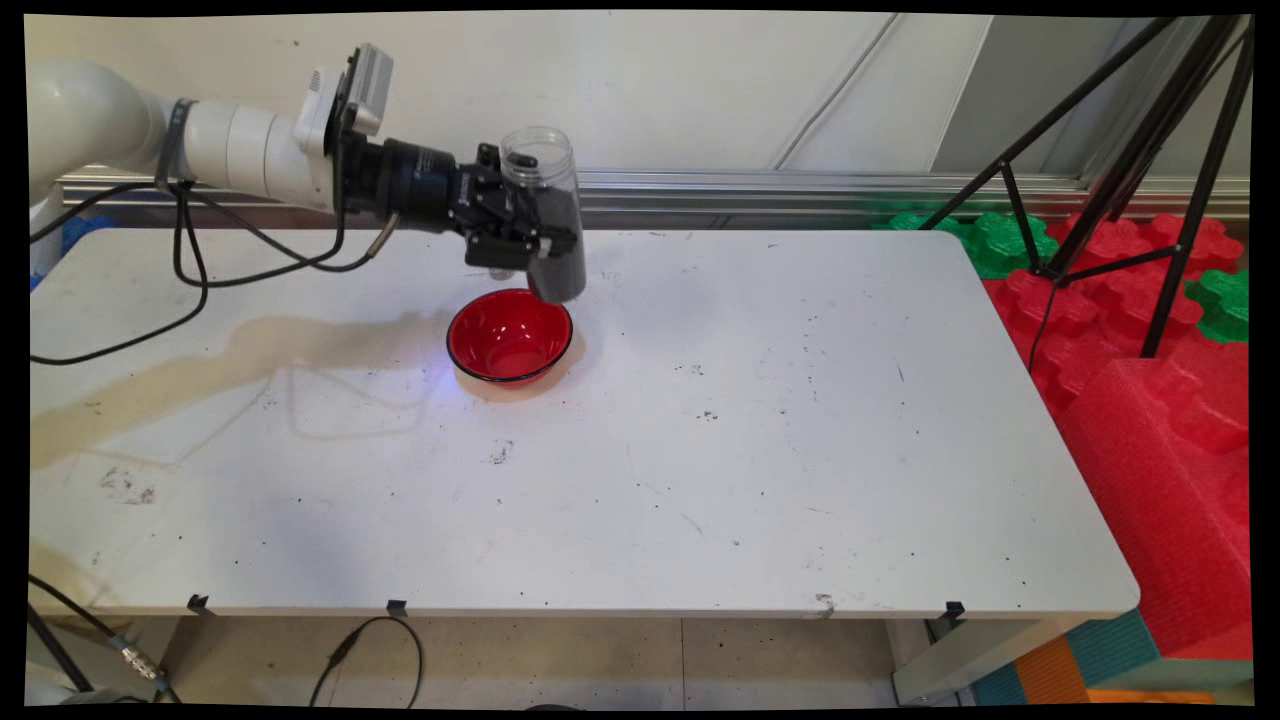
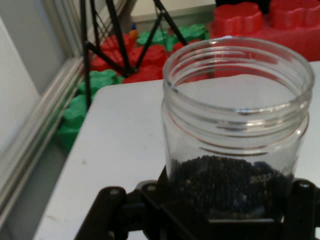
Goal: Pour the black seasoning powder in the red bowl
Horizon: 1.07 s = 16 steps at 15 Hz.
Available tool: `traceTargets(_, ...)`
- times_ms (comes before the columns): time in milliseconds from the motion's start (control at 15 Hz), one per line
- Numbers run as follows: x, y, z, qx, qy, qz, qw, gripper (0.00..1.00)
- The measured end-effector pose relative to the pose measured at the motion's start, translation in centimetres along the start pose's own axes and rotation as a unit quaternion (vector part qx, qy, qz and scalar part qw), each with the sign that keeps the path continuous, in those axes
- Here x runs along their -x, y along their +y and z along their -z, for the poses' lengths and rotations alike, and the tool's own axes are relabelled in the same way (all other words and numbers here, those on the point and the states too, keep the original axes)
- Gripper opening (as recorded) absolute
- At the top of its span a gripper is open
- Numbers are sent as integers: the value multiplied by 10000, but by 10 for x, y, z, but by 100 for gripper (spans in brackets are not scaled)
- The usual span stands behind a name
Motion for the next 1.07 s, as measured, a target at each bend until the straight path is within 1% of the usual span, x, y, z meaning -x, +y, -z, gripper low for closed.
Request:
traceTargets(333, -1, -18, 5, -295, -45, -248, 9992, 0)
traceTargets(600, 3, -30, 8, -511, -71, -500, 9974, 0)
traceTargets(800, 6, -39, 9, -644, -100, -699, 9954, 0)
traceTargets(1067, 14, -50, 10, -840, -196, -1045, 9908, 0)
